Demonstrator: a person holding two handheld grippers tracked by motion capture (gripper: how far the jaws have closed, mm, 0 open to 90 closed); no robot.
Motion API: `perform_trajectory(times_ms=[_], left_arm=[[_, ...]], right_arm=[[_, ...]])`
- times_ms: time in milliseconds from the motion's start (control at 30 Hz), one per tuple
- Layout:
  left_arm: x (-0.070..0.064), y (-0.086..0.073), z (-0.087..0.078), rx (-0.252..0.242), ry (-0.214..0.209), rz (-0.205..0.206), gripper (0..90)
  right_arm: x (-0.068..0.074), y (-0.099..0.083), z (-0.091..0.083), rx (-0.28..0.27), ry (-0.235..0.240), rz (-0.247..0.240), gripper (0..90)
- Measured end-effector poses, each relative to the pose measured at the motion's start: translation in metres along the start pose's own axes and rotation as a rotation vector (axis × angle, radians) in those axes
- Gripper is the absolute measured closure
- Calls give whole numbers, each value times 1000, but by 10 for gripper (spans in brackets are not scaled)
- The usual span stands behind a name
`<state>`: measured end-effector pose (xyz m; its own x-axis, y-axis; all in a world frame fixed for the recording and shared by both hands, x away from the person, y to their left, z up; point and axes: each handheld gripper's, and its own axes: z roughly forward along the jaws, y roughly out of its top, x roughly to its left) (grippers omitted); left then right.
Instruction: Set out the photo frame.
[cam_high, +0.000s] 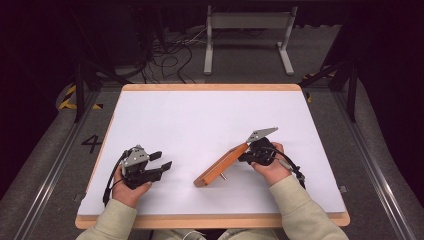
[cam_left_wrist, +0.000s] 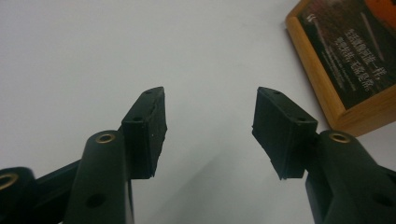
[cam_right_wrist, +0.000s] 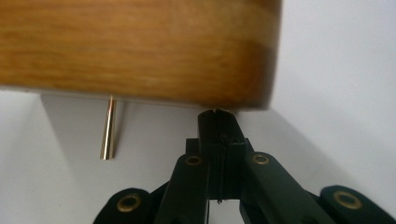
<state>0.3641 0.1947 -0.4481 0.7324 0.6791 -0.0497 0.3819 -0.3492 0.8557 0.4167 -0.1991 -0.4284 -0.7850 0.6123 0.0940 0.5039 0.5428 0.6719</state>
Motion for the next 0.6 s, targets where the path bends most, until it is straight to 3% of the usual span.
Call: perform_trajectory(times_ms=[467,600], left_arm=[[-4,2,4,15,-51,25,476],[-6,3,6,28,-58,28,476]], right_arm=[[-4,23,19,-16,8,13,900],[-6,25,25,-48,48,29,900]])
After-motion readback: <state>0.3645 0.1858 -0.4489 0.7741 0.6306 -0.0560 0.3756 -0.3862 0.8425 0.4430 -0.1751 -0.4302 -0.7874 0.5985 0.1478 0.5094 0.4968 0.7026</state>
